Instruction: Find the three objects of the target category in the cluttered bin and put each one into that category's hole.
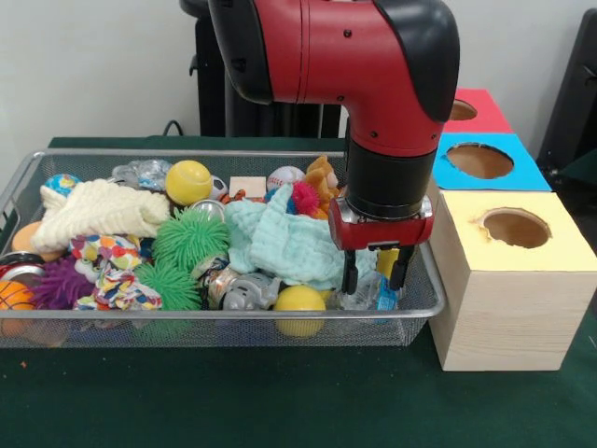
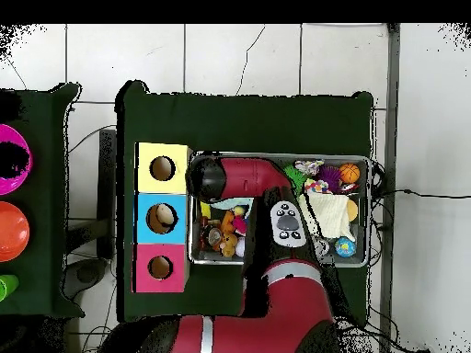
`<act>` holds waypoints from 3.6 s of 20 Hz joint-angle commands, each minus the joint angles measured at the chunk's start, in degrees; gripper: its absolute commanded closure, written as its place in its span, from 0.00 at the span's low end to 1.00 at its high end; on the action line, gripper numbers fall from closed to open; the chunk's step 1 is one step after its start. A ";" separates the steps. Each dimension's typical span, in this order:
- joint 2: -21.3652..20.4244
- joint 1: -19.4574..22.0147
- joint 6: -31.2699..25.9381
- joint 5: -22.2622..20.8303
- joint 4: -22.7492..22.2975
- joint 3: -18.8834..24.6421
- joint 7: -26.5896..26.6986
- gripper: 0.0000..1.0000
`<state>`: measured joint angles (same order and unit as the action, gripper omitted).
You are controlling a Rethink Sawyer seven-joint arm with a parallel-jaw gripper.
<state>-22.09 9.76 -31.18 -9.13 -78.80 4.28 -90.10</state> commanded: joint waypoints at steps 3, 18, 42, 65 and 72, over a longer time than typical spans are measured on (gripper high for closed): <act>3.91 0.65 4.80 -3.01 0.80 3.23 -2.71 0.00; 4.21 0.73 5.25 -3.48 1.87 2.75 -2.15 0.00; 2.55 0.71 3.92 -3.54 -0.75 1.48 -2.87 1.00; -5.68 1.98 -4.63 -1.56 -3.14 2.76 0.59 1.00; -9.00 2.17 -10.11 -0.85 -3.29 2.71 1.48 1.00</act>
<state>-27.64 10.08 -32.38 -9.15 -78.83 4.26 -90.10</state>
